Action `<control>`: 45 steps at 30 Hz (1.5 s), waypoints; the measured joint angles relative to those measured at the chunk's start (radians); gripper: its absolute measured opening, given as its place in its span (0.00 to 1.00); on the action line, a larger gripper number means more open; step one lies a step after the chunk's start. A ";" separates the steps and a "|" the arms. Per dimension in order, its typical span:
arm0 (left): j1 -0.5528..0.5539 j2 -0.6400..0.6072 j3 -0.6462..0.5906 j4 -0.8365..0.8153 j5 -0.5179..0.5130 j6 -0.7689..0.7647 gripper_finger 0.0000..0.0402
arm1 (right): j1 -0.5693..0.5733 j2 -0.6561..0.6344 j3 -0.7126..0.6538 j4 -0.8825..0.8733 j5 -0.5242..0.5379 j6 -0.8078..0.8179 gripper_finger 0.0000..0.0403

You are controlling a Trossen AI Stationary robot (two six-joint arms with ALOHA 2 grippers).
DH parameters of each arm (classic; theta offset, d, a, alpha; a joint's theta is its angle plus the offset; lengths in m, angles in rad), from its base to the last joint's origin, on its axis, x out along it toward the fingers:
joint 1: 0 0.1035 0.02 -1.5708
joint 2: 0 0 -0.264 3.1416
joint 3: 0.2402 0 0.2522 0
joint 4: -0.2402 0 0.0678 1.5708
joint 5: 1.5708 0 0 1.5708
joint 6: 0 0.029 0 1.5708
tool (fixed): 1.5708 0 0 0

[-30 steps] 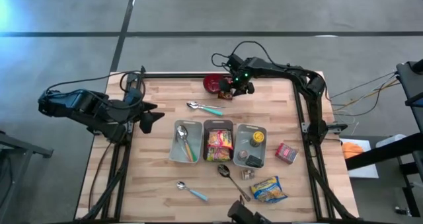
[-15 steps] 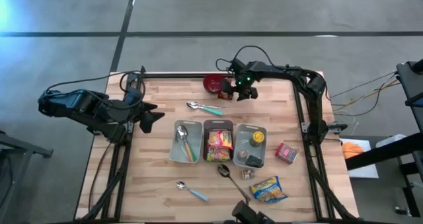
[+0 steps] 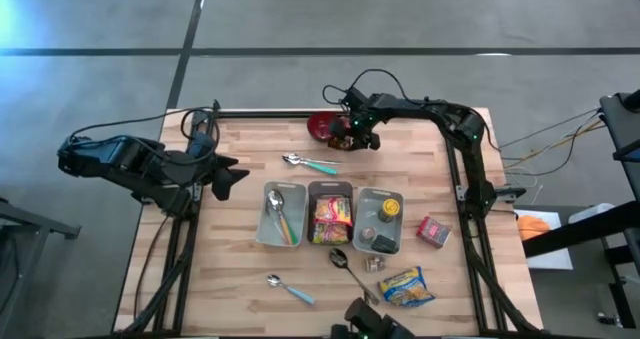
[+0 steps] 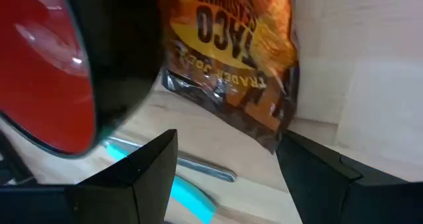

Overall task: Pick & Place Food Item
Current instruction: Put the orange seasoning pack into the right gray bin

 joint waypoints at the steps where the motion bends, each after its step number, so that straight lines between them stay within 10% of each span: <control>1: 0.000 0.000 0.000 0.000 0.002 -0.002 0.72 | 0.000 0.002 0.006 -0.004 0.007 0.000 0.60; 18: 0.000 0.000 0.000 0.000 0.004 -0.014 0.72 | -0.011 0.005 -0.024 -0.001 0.031 -0.037 0.04; 45: 0.000 0.000 0.000 0.000 0.009 -0.010 0.72 | 0.015 -0.127 -0.025 -0.251 0.018 -0.379 0.03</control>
